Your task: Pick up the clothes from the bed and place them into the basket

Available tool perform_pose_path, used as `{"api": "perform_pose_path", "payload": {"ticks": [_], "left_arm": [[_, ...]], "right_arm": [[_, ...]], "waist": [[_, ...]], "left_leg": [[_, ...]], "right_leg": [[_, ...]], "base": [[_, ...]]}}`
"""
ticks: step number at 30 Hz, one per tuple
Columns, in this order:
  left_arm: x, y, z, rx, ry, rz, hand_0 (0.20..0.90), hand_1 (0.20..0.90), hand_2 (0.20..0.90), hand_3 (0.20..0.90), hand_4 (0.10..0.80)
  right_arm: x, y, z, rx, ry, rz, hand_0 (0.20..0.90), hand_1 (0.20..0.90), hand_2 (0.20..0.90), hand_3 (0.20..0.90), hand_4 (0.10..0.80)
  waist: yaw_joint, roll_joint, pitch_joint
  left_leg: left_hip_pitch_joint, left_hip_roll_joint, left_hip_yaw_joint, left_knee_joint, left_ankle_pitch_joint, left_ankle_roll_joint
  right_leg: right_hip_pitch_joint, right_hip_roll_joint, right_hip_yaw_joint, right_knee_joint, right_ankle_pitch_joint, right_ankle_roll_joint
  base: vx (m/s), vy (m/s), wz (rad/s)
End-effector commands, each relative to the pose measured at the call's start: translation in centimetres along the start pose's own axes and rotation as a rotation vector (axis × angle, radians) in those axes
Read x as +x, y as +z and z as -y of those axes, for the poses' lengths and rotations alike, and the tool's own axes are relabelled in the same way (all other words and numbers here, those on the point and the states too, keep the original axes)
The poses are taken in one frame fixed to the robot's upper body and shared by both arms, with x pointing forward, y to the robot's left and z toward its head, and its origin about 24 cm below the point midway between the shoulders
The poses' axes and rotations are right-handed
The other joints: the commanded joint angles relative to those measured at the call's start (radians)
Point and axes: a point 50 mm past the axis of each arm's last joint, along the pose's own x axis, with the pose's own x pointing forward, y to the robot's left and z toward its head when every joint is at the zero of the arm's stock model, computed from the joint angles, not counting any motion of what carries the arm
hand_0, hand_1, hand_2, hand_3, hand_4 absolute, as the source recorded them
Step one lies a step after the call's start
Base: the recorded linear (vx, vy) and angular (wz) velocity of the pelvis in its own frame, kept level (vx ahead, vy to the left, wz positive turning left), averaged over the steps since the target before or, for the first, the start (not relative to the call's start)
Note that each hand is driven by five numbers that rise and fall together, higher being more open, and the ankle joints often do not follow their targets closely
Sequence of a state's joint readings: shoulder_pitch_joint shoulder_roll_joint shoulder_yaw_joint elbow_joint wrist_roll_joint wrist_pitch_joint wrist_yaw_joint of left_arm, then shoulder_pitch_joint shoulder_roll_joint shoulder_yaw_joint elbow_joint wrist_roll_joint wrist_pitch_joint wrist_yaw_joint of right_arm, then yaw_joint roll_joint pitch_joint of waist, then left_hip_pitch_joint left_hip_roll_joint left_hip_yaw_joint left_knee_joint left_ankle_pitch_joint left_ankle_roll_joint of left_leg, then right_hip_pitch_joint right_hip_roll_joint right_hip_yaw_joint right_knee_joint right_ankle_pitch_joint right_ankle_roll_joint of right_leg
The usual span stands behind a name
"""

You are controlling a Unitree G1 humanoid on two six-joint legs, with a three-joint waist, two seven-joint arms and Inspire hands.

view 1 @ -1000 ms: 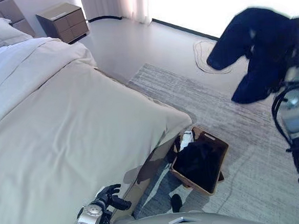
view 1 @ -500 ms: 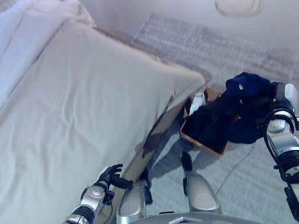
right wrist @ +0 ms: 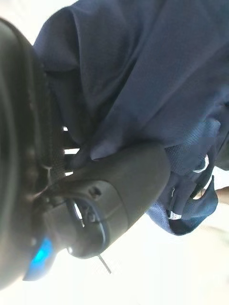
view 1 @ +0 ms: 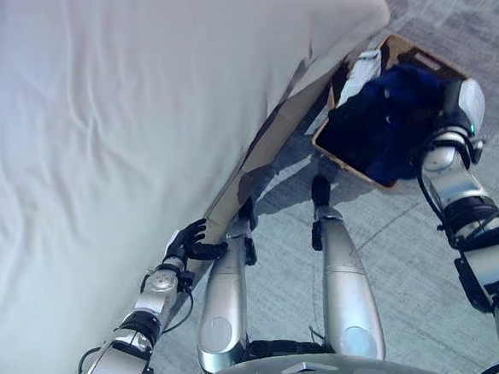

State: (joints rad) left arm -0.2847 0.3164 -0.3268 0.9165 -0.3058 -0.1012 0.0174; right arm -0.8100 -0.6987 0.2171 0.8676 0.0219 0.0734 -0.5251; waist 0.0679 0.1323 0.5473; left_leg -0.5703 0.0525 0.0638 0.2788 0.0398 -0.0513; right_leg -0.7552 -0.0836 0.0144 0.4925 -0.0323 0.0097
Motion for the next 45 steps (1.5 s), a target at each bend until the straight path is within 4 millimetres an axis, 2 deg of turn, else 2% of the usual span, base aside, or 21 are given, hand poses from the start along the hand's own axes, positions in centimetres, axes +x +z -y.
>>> {"api": "perform_pose_path", "payload": {"ticks": [1,2,3,8,12,13,16,19,20,25,30,33,35,36,37,39,40,42,43,44,45], "left_arm": [[-2.0,-4.2,-2.6,0.020,0.098,-0.130,0.900,0.900,0.900,0.900,0.800],[-2.0,-4.2,-2.6,0.025,0.095,-0.129,0.900,0.900,0.900,0.900,0.800],[-2.1,-4.4,-2.6,0.031,0.090,-0.135,0.900,0.900,0.900,0.900,0.800],[-2.0,-3.9,-2.7,0.053,0.079,-0.116,0.900,0.900,0.900,0.900,0.800],[-2.0,-3.5,-3.3,0.075,0.073,-0.108,0.900,0.900,0.900,0.900,0.800],[-1.9,-3.2,-3.5,0.082,0.073,-0.101,0.900,0.900,0.900,0.900,0.800],[-2.3,-3.7,-3.8,0.091,0.074,-0.104,0.900,0.900,0.900,0.900,0.800],[-2.6,-4.2,-4.0,0.082,0.080,-0.109,0.900,0.900,0.900,0.900,0.800],[-2.8,-4.6,-4.0,0.053,0.089,-0.118,0.900,0.900,0.900,0.900,0.800],[-3.0,-5.6,-4.1,0.014,0.117,-0.171,0.900,0.900,0.900,0.900,0.800],[-3.6,-7.7,-3.9,0.017,0.132,-0.281,0.900,0.900,0.900,0.900,0.800],[-4.1,-9.0,-3.3,0.019,0.120,-0.330,0.900,0.900,0.900,0.900,0.800],[-4.5,-9.8,-2.4,0.005,0.101,-0.356,0.900,0.900,0.900,0.900,0.800],[-4.6,-9.9,-2.2,-0.002,0.098,-0.355,0.900,0.900,0.900,0.900,0.800],[-4.8,-10.3,-1.7,-0.030,0.090,-0.358,0.900,0.900,0.900,0.900,0.800],[-4.9,-10.6,-1.4,-0.061,0.088,-0.361,0.900,0.900,0.900,0.900,0.800],[-5.0,-10.7,-1.0,-0.119,0.086,-0.355,0.900,0.900,0.900,0.900,0.800],[-5.0,-10.8,-1.0,-0.156,0.089,-0.353,0.900,0.900,0.900,0.900,0.800],[-5.1,-10.9,-1.1,-0.192,0.091,-0.350,0.900,0.900,0.900,0.900,0.800],[-5.3,-11.0,-1.5,-0.242,0.102,-0.349,0.900,0.900,0.900,0.900,0.800],[-5.3,-11.0,-1.6,-0.260,0.104,-0.346,0.900,0.900,0.900,0.900,0.800]], "right_arm": [[2.1,2.8,4.0,-0.001,-0.192,0.062,0.900,0.900,0.900,0.900,0.800],[2.3,2.8,4.1,-0.001,-0.193,0.038,0.900,0.900,0.900,0.900,0.800],[2.4,2.5,4.2,-0.009,-0.193,0.011,0.900,0.900,0.900,0.900,0.800],[2.7,1.8,4.5,-0.029,-0.193,-0.045,0.900,0.900,0.900,0.900,0.800],[2.2,0.8,4.5,-0.017,-0.216,-0.045,0.900,0.900,0.900,0.900,0.800],[2.1,1.1,4.8,0.005,-0.253,-0.022,0.900,0.900,0.900,0.900,0.800],[1.5,1.0,5.2,0.036,-0.311,0.025,0.900,0.900,0.900,0.900,0.800],[0.8,1.1,5.6,0.068,-0.325,0.081,0.900,0.900,0.900,0.900,0.800],[0.2,1.9,6.4,0.126,-0.335,0.151,0.900,0.900,0.900,0.900,0.800],[-2.4,3.3,8.7,0.261,-0.353,0.315,0.900,0.900,0.900,0.900,0.800],[-4.7,1.9,6.7,0.352,-0.159,0.300,0.900,0.900,0.900,0.900,0.800],[-5.9,-0.1,4.6,0.389,-0.025,0.244,0.900,0.900,0.900,0.900,0.800],[-7.3,-2.8,2.5,0.409,0.075,0.152,0.900,0.900,0.900,0.900,0.800],[-7.7,-3.3,2.1,0.417,0.090,0.130,0.900,0.900,0.900,0.900,0.800],[-8.9,-5.0,0.5,0.415,0.146,0.068,0.900,0.900,0.900,0.900,0.800],[-10.2,-6.7,-1.0,0.397,0.212,0.003,0.900,0.900,0.900,0.900,0.800],[-12.4,-9.1,-3.3,0.368,0.324,-0.105,0.900,0.900,0.900,0.900,0.800],[-14.1,-11.0,-4.7,0.317,0.413,-0.180,0.900,0.900,0.900,0.900,0.800],[-15.5,-12.6,-5.6,0.309,0.487,-0.270,0.900,0.900,0.900,0.900,0.800],[-18.1,-15.2,-6.7,0.259,0.579,-0.399,0.900,0.900,0.900,0.900,0.800],[-18.8,-15.9,-6.9,0.262,0.603,-0.444,0.900,0.900,0.900,0.900,0.800]], "waist": [[0.004,0.015,-0.027],[0.012,0.018,-0.027],[0.016,0.017,-0.027],[0.018,0.021,-0.027],[0.016,0.007,-0.027],[0.015,0.001,-0.027],[0.007,-0.018,-0.027],[-0.010,-0.043,-0.027],[-0.032,-0.062,-0.027],[-0.079,-0.118,-0.027],[-0.103,-0.168,-0.123],[-0.105,-0.189,-0.201],[-0.099,-0.192,-0.266],[-0.097,-0.192,-0.274],[-0.095,-0.191,-0.307],[-0.094,-0.189,-0.334],[-0.091,-0.187,-0.367],[-0.089,-0.186,-0.386],[-0.088,-0.186,-0.399],[-0.083,-0.187,-0.415],[-0.081,-0.188,-0.418]], "left_leg": [[-0.120,-0.053,-0.069,0.100,-0.025,0.031],[-0.138,-0.051,-0.069,0.112,-0.029,0.033],[-0.132,-0.056,-0.072,0.136,-0.068,0.032],[-0.175,-0.065,-0.073,0.219,-0.111,0.047],[-0.179,-0.070,-0.071,0.277,-0.150,0.056],[-0.192,-0.068,-0.068,0.266,-0.118,0.059],[-0.161,-0.067,-0.070,0.254,-0.120,0.060],[-0.103,-0.067,-0.067,0.219,-0.115,0.056],[-0.047,-0.064,-0.060,0.186,-0.113,0.053],[0.147,-0.053,-0.020,0.071,-0.105,0.044],[0.303,-0.051,0.012,-0.034,-0.106,0.040],[0.389,-0.057,0.029,-0.094,-0.107,0.041],[0.470,-0.062,0.036,-0.151,-0.112,0.046],[0.486,-0.063,0.038,-0.163,-0.111,0.047],[0.519,-0.064,0.042,-0.186,-0.110,0.050],[0.549,-0.065,0.045,-0.209,-0.109,0.052],[0.582,-0.065,0.054,-0.238,-0.106,0.053],[0.605,-0.064,0.060,-0.254,-0.106,0.054],[0.621,-0.062,0.063,-0.265,-0.107,0.055],[0.639,-0.063,0.060,-0.273,-0.109,0.057],[0.645,-0.063,0.059,-0.276,-0.110,0.059]], "right_leg": [[0.011,0.016,-0.153,0.083,-0.108,-0.037],[-0.004,0.013,-0.159,0.094,-0.111,-0.040],[-0.001,0.008,-0.153,0.120,-0.148,-0.034],[-0.036,0.006,-0.148,0.173,-0.167,-0.047],[-0.026,0.005,-0.149,0.200,-0.173,-0.049],[-0.033,0.006,-0.159,0.181,-0.138,-0.056],[0.007,0.014,-0.156,0.160,-0.129,-0.052],[0.070,0.024,-0.148,0.106,-0.112,-0.042],[0.120,0.027,-0.139,0.062,-0.100,-0.031],[0.298,0.012,-0.125,-0.088,-0.051,0.003],[0.448,-0.003,-0.111,-0.238,0.001,0.033],[0.536,-0.013,-0.106,-0.323,0.033,0.050],[0.612,-0.018,-0.103,-0.386,0.054,0.067],[0.626,-0.020,-0.103,-0.397,0.059,0.070],[0.654,-0.022,-0.107,-0.419,0.070,0.077],[0.678,-0.024,-0.110,-0.439,0.079,0.084],[0.703,-0.026,-0.121,-0.462,0.090,0.090],[0.721,-0.027,-0.128,-0.469,0.091,0.092],[0.734,-0.028,-0.131,-0.471,0.090,0.093],[0.752,-0.030,-0.135,-0.467,0.083,0.094],[0.757,-0.030,-0.135,-0.466,0.080,0.095]], "base": [[-0.016,-0.084,0.10],[0.074,-0.100,0.14],[0.074,-0.085,0.20],[0.014,-0.019,0.18],[-0.003,-0.001,0.13],[-0.040,0.012,0.08],[0.029,0.036,0.02],[0.047,0.109,-0.02],[0.063,0.232,-0.04],[0.036,0.240,-0.23],[0.106,0.155,-0.23],[0.141,0.142,-0.23],[0.195,0.163,-0.06],[0.189,0.169,-0.10],[0.129,0.120,-0.11],[0.144,0.136,-0.09],[0.133,0.157,-0.04],[0.102,0.108,0.03],[0.108,0.086,0.03],[0.089,0.080,0.04],[0.066,0.055,0.05]]}}
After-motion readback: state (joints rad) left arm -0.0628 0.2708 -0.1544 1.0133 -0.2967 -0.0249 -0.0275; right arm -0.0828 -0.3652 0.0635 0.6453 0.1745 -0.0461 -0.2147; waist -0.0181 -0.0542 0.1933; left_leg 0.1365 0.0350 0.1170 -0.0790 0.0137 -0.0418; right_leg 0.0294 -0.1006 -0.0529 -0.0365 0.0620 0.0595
